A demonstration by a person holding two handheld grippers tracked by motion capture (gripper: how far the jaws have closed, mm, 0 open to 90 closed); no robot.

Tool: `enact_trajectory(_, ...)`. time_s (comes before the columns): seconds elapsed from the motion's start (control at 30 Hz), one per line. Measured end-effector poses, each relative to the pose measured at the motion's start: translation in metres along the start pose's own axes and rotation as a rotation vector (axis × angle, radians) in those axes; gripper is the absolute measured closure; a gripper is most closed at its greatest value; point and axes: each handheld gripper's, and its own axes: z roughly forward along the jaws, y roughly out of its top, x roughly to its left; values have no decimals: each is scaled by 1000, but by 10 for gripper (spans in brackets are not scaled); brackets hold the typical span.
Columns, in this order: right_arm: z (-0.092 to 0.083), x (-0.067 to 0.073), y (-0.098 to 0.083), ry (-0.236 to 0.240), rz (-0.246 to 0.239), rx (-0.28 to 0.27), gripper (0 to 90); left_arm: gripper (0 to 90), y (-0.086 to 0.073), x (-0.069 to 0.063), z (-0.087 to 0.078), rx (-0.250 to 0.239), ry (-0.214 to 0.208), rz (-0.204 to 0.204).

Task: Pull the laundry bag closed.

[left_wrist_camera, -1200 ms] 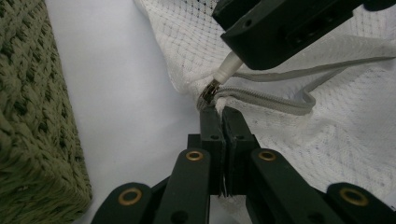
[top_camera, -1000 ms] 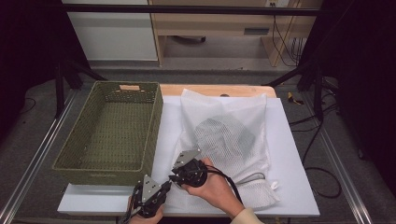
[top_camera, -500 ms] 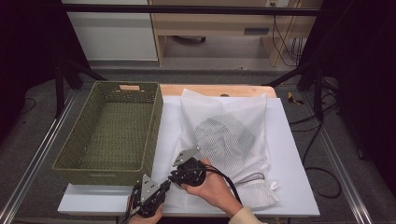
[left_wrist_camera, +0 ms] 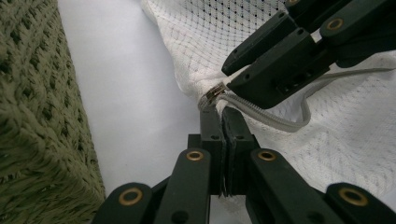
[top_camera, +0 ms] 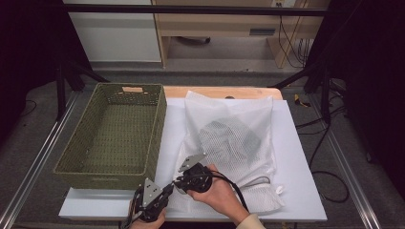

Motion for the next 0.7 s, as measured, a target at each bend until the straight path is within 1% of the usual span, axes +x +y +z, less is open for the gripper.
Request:
enact_trajectory(0.07,1,0,0,-3,4,4,771,888,0,0,0,4,1,5)
enact_trajectory(0.1,1,-1,0,3,9,3,767,888,0,1,0,0,1,-3)
enact_trajectory(0.17,2,-2,0,10,19,8,757,888,0,1,0,3,0,1)
enact_trajectory(0.2,2,-2,0,8,19,8,765,888,0,1,-1,3,-1,-1)
enact_trajectory(0.27,1,-2,0,24,28,11,802,888,0,0,0,-7,0,-7)
enact_trajectory(0.4,1,-1,1,16,31,7,812,889,0,0,-1,1,-1,0)
enact_trajectory(0.43,1,1,0,7,26,7,814,889,0,0,0,-10,2,-5)
enact_trajectory(0.47,1,1,0,7,26,7,814,890,0,0,0,-10,2,-5)
enact_trajectory(0.6,-2,7,-1,-33,20,-5,816,891,0,0,0,-3,6,3)
enact_trajectory(0.7,-4,13,0,-71,0,-1,817,892,1,-1,0,2,6,13)
